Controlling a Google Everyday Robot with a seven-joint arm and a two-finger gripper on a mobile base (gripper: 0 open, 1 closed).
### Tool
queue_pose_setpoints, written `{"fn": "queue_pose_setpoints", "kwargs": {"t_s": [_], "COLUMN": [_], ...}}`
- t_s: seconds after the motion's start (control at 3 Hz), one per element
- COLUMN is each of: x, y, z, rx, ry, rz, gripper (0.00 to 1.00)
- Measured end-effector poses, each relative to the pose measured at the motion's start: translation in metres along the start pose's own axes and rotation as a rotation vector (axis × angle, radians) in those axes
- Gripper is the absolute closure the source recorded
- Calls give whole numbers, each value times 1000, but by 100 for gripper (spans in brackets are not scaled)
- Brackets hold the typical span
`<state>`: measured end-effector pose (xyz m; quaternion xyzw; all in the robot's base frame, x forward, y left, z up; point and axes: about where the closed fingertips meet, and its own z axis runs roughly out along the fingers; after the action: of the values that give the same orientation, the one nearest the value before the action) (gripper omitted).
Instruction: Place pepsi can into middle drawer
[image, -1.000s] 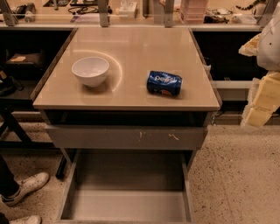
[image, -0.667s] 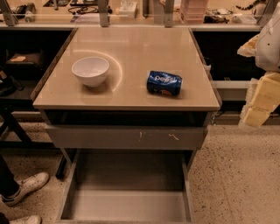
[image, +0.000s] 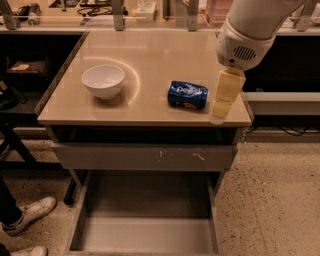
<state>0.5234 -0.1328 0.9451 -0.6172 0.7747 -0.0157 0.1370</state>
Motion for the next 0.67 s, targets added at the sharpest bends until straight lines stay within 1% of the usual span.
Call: {"fn": "queue_pose_setpoints", "kwargs": {"t_s": [0.33, 0.67], "x": [0, -14], "y": [0, -13], "z": [0, 17], "rx": [0, -16], "ry": [0, -80], "rz": [0, -15], "gripper": [0, 0]}}
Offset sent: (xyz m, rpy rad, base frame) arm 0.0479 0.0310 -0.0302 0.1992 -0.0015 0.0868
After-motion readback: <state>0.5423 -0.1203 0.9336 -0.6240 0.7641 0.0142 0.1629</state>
